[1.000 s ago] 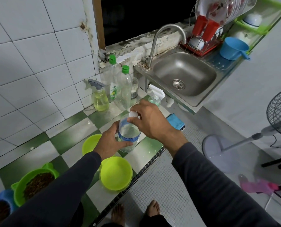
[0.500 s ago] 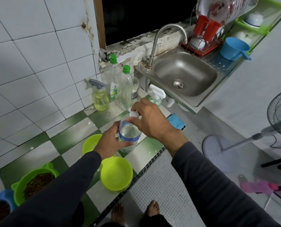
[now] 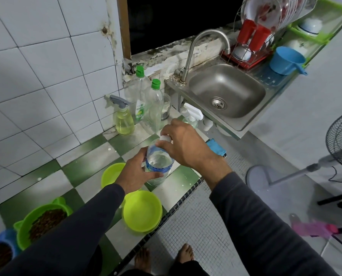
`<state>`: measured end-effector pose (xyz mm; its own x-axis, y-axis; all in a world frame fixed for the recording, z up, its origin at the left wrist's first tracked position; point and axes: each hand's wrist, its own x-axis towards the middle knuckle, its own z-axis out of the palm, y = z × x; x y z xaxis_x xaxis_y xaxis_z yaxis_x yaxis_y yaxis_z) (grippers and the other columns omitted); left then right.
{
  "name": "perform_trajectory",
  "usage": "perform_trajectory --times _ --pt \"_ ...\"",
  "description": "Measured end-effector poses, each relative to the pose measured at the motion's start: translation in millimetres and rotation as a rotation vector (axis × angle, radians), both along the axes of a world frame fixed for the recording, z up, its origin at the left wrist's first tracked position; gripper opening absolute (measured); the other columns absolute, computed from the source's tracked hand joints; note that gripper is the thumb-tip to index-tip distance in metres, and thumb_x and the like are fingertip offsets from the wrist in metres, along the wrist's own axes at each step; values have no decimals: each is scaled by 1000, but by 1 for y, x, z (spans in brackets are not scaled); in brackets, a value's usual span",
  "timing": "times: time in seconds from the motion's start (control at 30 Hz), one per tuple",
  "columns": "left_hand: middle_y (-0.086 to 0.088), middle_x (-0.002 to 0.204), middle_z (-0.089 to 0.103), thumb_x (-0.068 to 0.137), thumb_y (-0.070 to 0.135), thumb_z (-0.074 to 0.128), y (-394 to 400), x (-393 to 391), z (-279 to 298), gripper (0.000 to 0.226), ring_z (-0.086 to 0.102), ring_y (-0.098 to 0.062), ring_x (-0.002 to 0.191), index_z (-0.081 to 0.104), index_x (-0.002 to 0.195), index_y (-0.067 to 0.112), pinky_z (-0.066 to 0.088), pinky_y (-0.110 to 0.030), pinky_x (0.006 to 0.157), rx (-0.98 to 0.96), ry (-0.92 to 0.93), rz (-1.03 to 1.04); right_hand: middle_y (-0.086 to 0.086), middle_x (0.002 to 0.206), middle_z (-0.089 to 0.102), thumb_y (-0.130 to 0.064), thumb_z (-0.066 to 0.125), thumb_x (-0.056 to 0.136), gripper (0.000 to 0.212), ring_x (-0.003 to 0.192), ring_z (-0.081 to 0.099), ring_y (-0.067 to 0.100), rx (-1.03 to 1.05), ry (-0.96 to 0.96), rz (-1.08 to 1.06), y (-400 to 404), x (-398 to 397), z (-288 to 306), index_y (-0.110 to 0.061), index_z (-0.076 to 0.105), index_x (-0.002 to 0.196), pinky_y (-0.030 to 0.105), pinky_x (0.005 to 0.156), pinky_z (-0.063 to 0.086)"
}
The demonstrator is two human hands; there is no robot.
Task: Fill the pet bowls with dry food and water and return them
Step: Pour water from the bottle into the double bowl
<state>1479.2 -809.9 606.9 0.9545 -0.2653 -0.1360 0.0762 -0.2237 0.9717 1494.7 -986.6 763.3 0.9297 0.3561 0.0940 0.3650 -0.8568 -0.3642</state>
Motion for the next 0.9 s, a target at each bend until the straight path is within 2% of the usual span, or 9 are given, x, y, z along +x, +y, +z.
perform_trajectory --times 0.13,0.27,0.33,0.4,0.5,0.6,0.7,0.8,0.9 --pt "10 127 69 65 33 98 -1 0 0 80 64 -15 121 55 132 37 58 -48 97 -3 -12 2 5 111 57 -4 69 82 37 106 49 27 -2 3 165 -7 -1 0 -17 73 116 42 91 46" --pt "11 125 69 67 24 98 0 0 0 80 63 -15 121 54 133 41 59 -49 96 -16 1 8 3 119 53 -44 75 82 55 112 50 24 36 45 7 -4 -6 -1 -22 62 132 41 95 47" --pt "11 127 68 67 26 98 1 -1 0 80 62 -14 122 54 133 41 59 -47 96 -6 0 0 5 111 57 -63 67 83 55 101 57 26 -17 32 -87 0 -5 0 -19 63 116 42 85 52" --pt "11 127 68 68 25 97 0 -1 0 79 62 -13 122 54 133 40 59 -45 96 -4 -2 0 7 101 60 -58 65 88 46 92 59 28 -74 25 -62 2 -6 2 -17 64 107 43 78 53" --pt "16 124 68 69 23 96 -1 -2 1 76 63 -9 119 55 131 38 60 -41 96 1 0 11 6 110 54 -28 65 92 32 98 58 29 -86 50 33 1 -7 4 -21 65 123 45 82 53" --pt "16 121 69 69 20 96 -2 -2 2 75 64 -8 117 56 130 35 61 -38 93 14 -3 15 4 117 49 -9 63 79 56 108 52 27 -89 85 120 -2 -9 5 -30 64 130 47 87 52" --pt "15 121 70 70 15 95 -2 -2 2 75 65 -9 117 56 130 36 61 -36 92 6 -2 15 5 124 46 -28 68 82 63 114 50 27 -40 73 39 -2 -13 5 -32 51 143 45 91 51" --pt "15 123 69 68 20 97 -1 -2 1 79 63 -9 119 54 131 42 60 -35 92 27 -9 8 8 114 54 -54 66 88 50 102 59 30 -76 20 -73 1 -10 3 -20 62 124 43 84 53" --pt "18 120 69 68 22 97 -1 -3 4 76 63 -8 118 55 129 40 61 -31 90 51 -13 13 8 109 58 -43 65 93 37 98 60 30 -62 17 -30 2 -9 5 -17 66 118 43 82 52"
